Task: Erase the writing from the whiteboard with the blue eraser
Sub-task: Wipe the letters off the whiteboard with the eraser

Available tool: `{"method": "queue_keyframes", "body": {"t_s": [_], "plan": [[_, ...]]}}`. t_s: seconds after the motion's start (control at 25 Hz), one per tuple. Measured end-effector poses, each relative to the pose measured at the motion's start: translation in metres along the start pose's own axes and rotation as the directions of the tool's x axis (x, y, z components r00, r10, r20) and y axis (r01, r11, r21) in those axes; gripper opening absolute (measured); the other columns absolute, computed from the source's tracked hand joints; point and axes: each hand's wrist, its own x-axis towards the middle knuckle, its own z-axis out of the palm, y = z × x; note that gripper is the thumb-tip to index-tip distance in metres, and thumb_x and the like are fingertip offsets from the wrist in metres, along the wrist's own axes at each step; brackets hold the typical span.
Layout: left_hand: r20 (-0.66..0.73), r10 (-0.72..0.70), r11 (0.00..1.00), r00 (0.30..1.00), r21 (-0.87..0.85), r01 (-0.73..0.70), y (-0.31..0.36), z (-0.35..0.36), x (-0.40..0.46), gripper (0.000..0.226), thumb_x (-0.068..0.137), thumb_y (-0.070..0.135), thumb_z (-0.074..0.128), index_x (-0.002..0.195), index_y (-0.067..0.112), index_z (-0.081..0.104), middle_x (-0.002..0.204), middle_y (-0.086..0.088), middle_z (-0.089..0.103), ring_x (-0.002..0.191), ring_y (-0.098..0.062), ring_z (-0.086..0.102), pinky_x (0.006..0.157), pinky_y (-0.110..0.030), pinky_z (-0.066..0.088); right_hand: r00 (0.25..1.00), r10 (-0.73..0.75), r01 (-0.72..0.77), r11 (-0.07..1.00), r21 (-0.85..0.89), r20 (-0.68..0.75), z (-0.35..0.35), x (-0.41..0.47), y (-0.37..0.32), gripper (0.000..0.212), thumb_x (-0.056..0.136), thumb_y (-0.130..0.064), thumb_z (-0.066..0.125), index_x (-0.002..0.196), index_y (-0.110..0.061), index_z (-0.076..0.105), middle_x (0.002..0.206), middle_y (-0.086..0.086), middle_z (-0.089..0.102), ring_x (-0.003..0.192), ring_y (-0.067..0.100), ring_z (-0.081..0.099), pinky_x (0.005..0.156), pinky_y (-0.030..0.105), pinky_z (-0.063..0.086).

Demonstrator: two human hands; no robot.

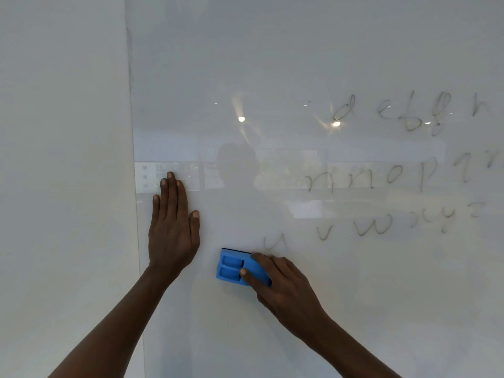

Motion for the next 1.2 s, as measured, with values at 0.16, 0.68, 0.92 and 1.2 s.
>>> {"method": "queue_keyframes", "body": {"t_s": [0.16, 0.68, 0.92, 1.2], "plan": [[-0.009, -0.003, 1.0, 1.0, 0.007, 0.003, 0.002, 0.001, -0.001, 0.064, 0.103, 0.025, 0.028, 0.159, -0.002, 0.01, 0.17, -0.017, 0.004, 0.159, -0.027, 0.0, 0.13, -0.04, 0.004, 0.996, 0.034, -0.037, 0.999, -0.03, -0.082, -0.006, -0.002, 0.021, 0.045, 0.087, -0.015, 0.061, 0.132, -0.018, 0.056, 0.131, 0.019, 0.057, 0.104, 0.032, 0.059, 0.087, 0.042, 0.049], [-0.022, -0.018, 1.0, 1.0, 0.011, 0.019, 0.006, 0.006, 0.0, 0.065, 0.102, 0.023, 0.028, 0.159, -0.004, 0.009, 0.169, -0.021, 0.003, 0.159, -0.03, -0.002, 0.129, -0.046, 0.006, 0.869, 0.354, -0.351, 0.933, 0.073, -0.345, -0.046, 0.074, 0.087, 0.049, 0.089, -0.017, 0.065, 0.136, -0.018, 0.053, 0.13, 0.013, 0.055, 0.094, 0.028, 0.05, 0.077, 0.042, 0.049], [-0.019, -0.03, 1.0, 0.999, 0.009, 0.03, 0.008, 0.007, 0.0, 0.065, 0.102, 0.023, 0.027, 0.159, -0.002, 0.009, 0.17, -0.019, 0.003, 0.159, -0.026, -0.004, 0.129, -0.044, 0.005, 0.925, 0.23, -0.217, 0.973, 0.077, -0.303, -0.032, 0.084, 0.057, 0.04, 0.085, -0.019, 0.067, 0.125, -0.018, 0.063, 0.129, 0.014, 0.058, 0.089, 0.031, 0.053, 0.08, 0.037, 0.045], [0.005, -0.049, 0.999, 0.999, 0.004, 0.049, 0.009, 0.006, 0.0, 0.066, 0.102, 0.023, 0.028, 0.161, 0.001, 0.006, 0.171, -0.015, 0.0, 0.159, -0.022, -0.007, 0.129, -0.04, 0.0, 0.992, -0.097, 0.101, 0.994, 0.045, -0.08, -0.009, 0.043, 0.031, 0.044, 0.084, -0.017, 0.06, 0.128, -0.023, 0.056, 0.134, 0.011, 0.055, 0.098, 0.028, 0.053, 0.087, 0.04, 0.045]]}}
